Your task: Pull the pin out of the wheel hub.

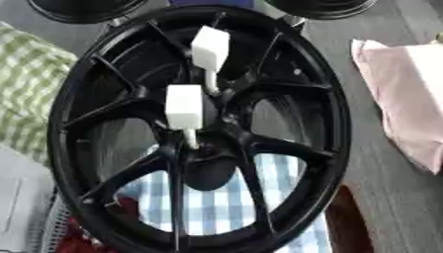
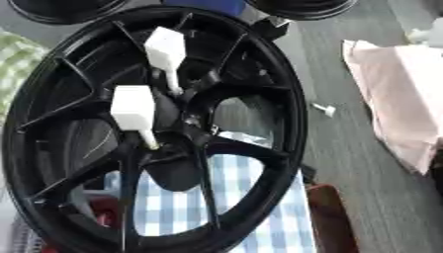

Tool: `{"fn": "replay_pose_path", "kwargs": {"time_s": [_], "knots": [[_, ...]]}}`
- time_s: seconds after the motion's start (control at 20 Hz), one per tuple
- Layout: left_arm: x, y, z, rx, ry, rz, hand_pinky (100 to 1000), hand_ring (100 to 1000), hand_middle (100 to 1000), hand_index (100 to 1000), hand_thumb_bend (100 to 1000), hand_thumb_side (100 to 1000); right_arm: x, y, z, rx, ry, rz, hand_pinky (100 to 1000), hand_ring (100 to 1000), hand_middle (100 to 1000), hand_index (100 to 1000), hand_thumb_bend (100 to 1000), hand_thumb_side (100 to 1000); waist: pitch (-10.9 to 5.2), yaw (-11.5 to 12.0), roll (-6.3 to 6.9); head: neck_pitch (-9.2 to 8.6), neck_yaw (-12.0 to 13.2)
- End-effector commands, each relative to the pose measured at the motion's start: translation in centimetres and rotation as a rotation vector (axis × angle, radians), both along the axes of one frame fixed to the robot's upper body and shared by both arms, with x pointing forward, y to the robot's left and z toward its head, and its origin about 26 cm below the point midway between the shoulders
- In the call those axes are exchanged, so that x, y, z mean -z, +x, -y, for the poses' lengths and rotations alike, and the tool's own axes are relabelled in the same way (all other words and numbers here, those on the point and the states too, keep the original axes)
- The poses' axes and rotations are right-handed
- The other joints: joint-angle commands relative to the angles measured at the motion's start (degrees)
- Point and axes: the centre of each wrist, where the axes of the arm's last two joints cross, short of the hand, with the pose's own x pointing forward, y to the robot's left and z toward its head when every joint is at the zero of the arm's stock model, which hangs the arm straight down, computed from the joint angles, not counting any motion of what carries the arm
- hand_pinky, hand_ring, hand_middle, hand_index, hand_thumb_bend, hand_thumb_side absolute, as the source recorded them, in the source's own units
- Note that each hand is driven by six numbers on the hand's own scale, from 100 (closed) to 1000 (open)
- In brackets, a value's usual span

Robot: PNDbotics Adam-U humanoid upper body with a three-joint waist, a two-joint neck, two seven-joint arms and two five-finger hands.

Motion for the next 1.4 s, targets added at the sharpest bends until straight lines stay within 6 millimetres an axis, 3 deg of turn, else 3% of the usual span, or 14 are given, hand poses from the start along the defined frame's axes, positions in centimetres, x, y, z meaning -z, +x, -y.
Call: {"fn": "replay_pose_path", "kwargs": {"time_s": [0.05,0.1,0.15,0.25,0.3,0.4,0.5,0.55,0.65,0.7,0.8,0.85,1.1,1.4], "knots": [[-0.7,-0.3,-0.3,-0.017,0.019,0.022,670,610,608,730,511,632,0.7,-0.7,0.6,0.065,0.031,0.035,908,896,894,894,559,346,-2.21,0.1,0.72,-0.50,0.3],[-0.7,-0.3,-0.3,-0.017,0.019,0.022,670,610,609,730,511,632,1.2,-0.8,0.7,0.083,0.049,0.040,914,926,916,919,428,515,-2.24,0.1,0.69,-0.41,0.3],[-0.7,-0.3,-0.3,-0.018,0.019,0.024,670,610,609,730,511,632,1.6,-0.9,0.8,0.097,0.066,0.051,916,937,922,929,359,614,-2.27,0.1,0.67,-0.37,0.3],[-0.8,-0.3,-0.3,-0.018,0.021,0.025,670,610,609,730,512,632,2.2,-1.0,0.8,0.106,0.110,0.090,913,937,927,938,235,736,-2.32,0.2,0.63,-0.32,0.2],[-0.8,-0.3,-0.3,-0.018,0.021,0.026,670,610,609,730,512,632,2.4,-1.1,0.8,0.107,0.138,0.115,912,936,929,941,211,755,-2.32,0.2,0.60,-0.31,0.2],[-0.8,-0.3,-0.3,-0.017,0.021,0.027,670,609,608,730,512,631,2.5,-1.0,0.8,0.108,0.185,0.167,904,917,910,927,243,642,-2.31,0.4,0.52,-0.28,0.0],[-0.8,-0.3,-0.3,-0.016,0.021,0.028,669,609,608,730,512,631,2.5,-0.9,0.7,0.092,0.233,0.216,888,864,836,868,315,417,-2.30,0.6,0.44,-0.20,-0.2],[-0.9,-0.3,-0.2,-0.014,0.021,0.029,669,609,608,730,512,631,2.3,-0.8,0.5,0.077,0.257,0.241,882,840,807,850,332,372,-2.29,0.8,0.40,-0.24,-0.2],[-0.9,-0.3,-0.1,-0.011,0.021,0.033,669,609,608,730,512,631,1.9,-0.4,-0.2,0.036,0.301,0.288,872,787,746,798,448,267,-2.29,1.1,0.36,-0.25,-0.3],[-1.0,-0.2,-0.1,-0.008,0.021,0.034,669,609,608,730,512,631,1.6,-0.2,-0.7,0.011,0.326,0.309,868,773,730,786,407,226,-2.30,1.3,0.34,-0.28,-0.4],[-1.1,-0.2,0.0,-0.004,0.021,0.037,669,609,608,730,512,631,1.0,0.3,-1.9,-0.058,0.374,0.334,864,757,709,772,466,207,-2.32,1.7,0.28,-0.41,-0.6],[-1.1,-0.2,0.1,-0.001,0.021,0.039,669,609,608,730,513,631,0.6,0.6,-2.6,-0.099,0.398,0.339,861,749,700,766,419,180,-2.33,1.9,0.22,-0.51,-0.8],[-1.2,0.0,0.4,0.018,0.024,0.040,669,608,608,731,514,632,-0.9,2.2,-5.9,-0.242,0.549,0.357,845,734,682,755,412,154,-2.44,2.6,-0.08,-0.73,-1.1],[-1.4,0.1,0.7,0.012,0.060,0.048,670,609,609,732,514,633,-1.2,3.9,-8.4,-0.298,0.748,0.417,838,737,689,763,281,256,-2.33,3.2,-0.23,-0.68,-1.0]]}}
